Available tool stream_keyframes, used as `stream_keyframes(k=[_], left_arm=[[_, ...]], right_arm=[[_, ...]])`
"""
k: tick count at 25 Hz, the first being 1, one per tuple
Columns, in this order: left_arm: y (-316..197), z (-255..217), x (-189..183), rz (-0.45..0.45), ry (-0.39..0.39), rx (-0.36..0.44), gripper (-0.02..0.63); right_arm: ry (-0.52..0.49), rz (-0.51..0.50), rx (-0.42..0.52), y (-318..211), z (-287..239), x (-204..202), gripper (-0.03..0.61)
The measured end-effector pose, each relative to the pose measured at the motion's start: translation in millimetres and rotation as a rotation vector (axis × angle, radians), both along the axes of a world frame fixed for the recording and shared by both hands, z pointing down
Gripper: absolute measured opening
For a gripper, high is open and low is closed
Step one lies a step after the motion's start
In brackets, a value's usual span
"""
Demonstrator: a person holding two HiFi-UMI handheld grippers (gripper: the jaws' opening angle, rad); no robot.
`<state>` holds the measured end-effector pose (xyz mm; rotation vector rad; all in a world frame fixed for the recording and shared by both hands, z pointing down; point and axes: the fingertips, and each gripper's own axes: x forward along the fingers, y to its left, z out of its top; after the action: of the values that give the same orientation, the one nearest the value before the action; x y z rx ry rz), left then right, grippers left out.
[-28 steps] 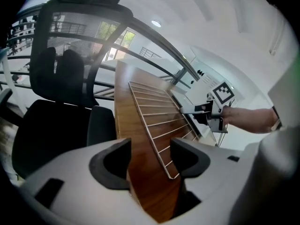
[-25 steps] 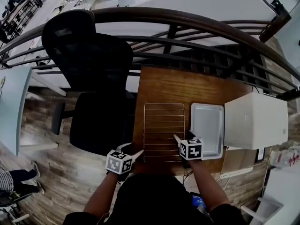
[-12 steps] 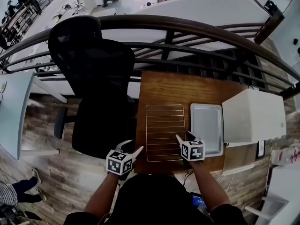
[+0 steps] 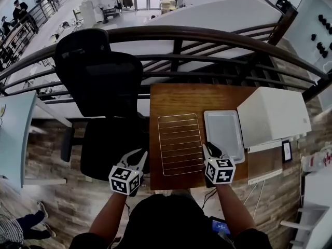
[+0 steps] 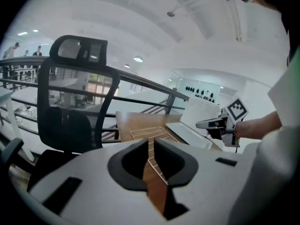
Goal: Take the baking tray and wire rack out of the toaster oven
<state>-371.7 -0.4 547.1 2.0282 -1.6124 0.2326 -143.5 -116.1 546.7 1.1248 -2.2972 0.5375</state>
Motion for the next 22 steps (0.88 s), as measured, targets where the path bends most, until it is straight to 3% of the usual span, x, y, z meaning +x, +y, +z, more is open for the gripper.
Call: stream_keyframes(k=[6,17,22], left_arm=[[-11.7,-39.3,6.3,0.031,-0.052,0.13,0.043],[-45.9,-62.0,61.1,0.091,-0.099,0.18,0.043],[-51.5,-91.7,96.0,0.074,-0.097,0.256,0.043]], right_arm=[[-0.097,0.101,0.124,9.8,-47.8,37.7,0.01],[-0.162,0.172,0.291,8.3,-111.7,144.3,-0.003],[-0.199,0.173,0.342,11.3,-135.0,183.6,-0.003]])
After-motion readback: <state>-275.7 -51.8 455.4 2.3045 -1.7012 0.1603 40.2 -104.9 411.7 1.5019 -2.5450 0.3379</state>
